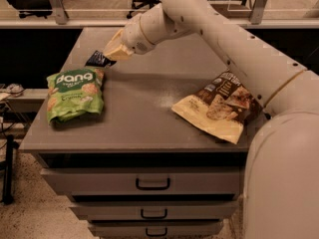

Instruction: Move rxbar blueberry near green rice chip bag

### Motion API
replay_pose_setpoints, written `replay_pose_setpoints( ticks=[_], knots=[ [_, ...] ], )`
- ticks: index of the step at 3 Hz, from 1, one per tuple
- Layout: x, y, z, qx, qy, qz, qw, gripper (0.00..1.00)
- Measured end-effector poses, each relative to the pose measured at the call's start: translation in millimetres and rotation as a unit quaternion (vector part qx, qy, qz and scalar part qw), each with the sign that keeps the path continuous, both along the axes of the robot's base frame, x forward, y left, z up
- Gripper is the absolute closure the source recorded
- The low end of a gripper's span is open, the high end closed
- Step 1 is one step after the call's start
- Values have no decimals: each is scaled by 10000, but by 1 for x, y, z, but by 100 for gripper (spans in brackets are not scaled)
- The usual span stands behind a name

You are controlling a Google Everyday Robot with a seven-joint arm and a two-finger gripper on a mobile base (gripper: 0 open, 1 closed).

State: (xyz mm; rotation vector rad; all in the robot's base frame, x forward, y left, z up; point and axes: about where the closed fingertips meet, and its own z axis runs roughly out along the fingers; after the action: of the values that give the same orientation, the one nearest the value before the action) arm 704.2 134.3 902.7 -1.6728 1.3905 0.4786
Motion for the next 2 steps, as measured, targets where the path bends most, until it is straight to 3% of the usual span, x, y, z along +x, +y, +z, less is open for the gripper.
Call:
replay_pose_setpoints(
  ticks=[1, 2],
  knots=[
    [2, -16, -21, -219, -17, -32, 9998, 100],
    [11, -42, -41, -386, 75, -264, 9989, 84]
  ],
)
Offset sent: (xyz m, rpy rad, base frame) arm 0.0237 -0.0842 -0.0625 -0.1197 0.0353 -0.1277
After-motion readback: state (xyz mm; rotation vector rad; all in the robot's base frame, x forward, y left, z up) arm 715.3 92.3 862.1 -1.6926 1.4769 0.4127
